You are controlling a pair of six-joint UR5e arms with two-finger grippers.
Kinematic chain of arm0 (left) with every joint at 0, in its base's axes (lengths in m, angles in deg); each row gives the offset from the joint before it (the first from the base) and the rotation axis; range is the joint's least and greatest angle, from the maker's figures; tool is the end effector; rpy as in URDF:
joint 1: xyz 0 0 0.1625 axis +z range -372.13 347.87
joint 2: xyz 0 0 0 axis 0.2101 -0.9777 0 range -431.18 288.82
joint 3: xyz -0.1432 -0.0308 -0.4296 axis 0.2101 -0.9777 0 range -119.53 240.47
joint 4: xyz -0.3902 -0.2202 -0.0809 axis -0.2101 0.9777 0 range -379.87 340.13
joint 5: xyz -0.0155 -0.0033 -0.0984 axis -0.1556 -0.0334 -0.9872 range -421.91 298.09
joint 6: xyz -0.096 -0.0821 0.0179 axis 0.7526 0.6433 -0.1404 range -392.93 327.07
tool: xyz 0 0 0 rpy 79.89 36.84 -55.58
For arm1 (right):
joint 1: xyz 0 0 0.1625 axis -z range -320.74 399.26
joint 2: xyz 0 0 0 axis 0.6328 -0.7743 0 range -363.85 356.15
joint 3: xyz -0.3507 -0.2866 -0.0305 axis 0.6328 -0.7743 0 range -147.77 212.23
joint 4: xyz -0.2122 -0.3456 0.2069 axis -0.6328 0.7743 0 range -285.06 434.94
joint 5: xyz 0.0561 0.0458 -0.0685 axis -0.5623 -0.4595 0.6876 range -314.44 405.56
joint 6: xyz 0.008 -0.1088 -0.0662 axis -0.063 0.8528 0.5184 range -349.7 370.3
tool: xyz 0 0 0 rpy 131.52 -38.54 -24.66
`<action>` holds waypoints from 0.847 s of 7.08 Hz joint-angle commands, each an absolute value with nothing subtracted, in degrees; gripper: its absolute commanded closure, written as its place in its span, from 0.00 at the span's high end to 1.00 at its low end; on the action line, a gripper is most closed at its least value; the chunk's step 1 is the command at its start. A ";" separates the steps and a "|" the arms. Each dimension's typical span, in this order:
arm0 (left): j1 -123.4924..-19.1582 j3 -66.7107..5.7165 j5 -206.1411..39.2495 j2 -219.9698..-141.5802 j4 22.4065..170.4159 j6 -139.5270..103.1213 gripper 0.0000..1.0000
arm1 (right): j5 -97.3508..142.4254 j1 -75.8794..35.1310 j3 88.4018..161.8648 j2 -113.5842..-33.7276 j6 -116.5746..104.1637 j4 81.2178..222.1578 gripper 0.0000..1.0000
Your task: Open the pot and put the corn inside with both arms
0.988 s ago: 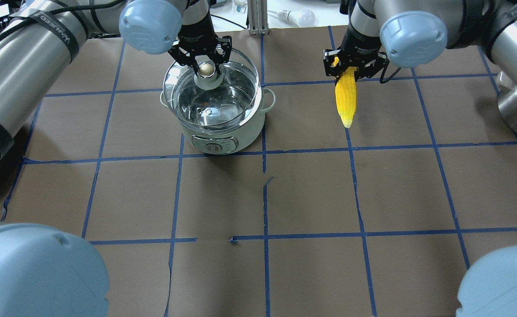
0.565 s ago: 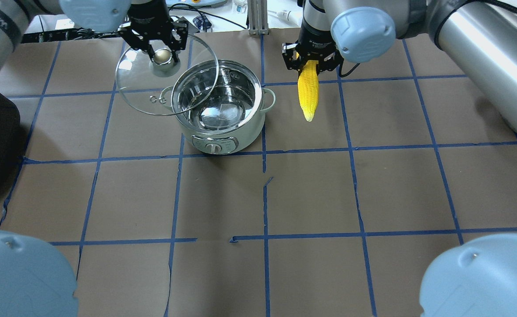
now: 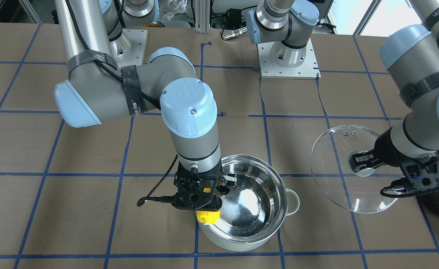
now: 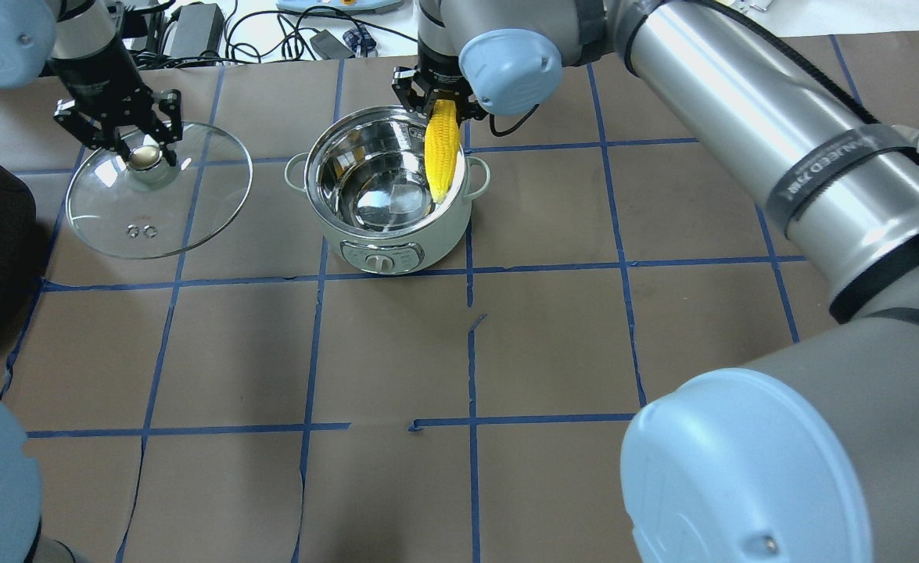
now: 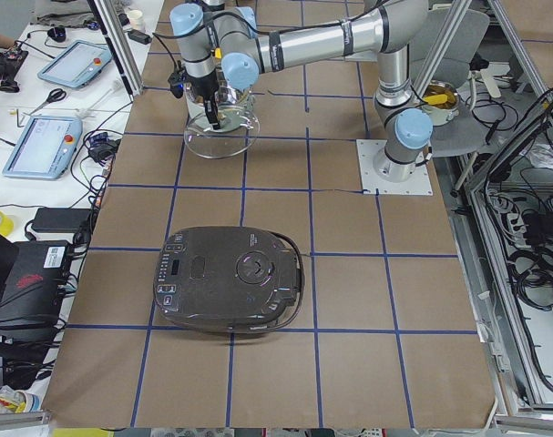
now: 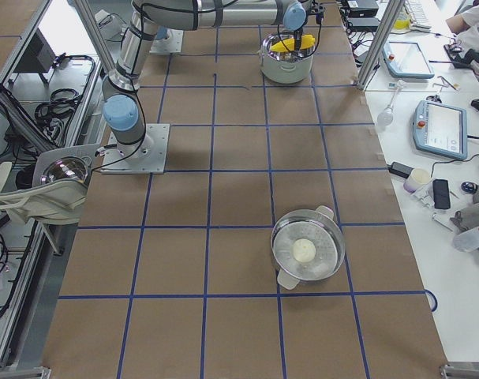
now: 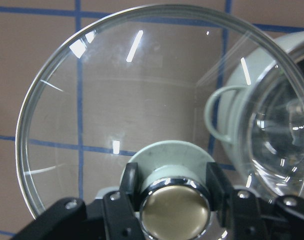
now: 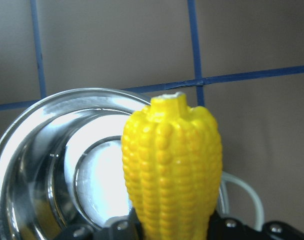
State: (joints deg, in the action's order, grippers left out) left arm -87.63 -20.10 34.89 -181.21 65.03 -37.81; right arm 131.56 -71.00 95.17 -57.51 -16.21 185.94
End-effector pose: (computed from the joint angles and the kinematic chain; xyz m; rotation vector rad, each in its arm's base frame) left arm 0.0534 -0.6787 0.3732 -0.2459 3.0258 0.1742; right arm 0.4182 -0.7220 0.3535 0.1520 2.9832 -0.2401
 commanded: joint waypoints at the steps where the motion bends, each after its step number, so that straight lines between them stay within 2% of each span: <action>1: -82.89 -29.22 35.29 -179.39 56.73 -48.01 0.00 | 131.43 -72.89 93.05 -53.52 -16.52 190.85 0.00; 2: -81.58 -33.61 34.86 -178.24 53.29 -49.53 0.00 | 131.34 -72.89 93.66 -53.42 -15.82 192.78 0.42; 3: -80.87 -39.05 34.85 -177.80 44.82 -51.28 0.00 | 131.25 -72.89 95.49 -53.85 -14.24 193.06 0.99; 4: -80.69 -43.11 34.77 -177.79 38.47 -52.00 0.00 | 130.56 -73.33 97.07 -54.82 -14.66 193.15 1.00; 6: -80.51 -45.00 28.22 -179.28 35.42 -54.88 0.00 | 130.37 -73.51 97.44 -55.96 -14.67 193.07 1.00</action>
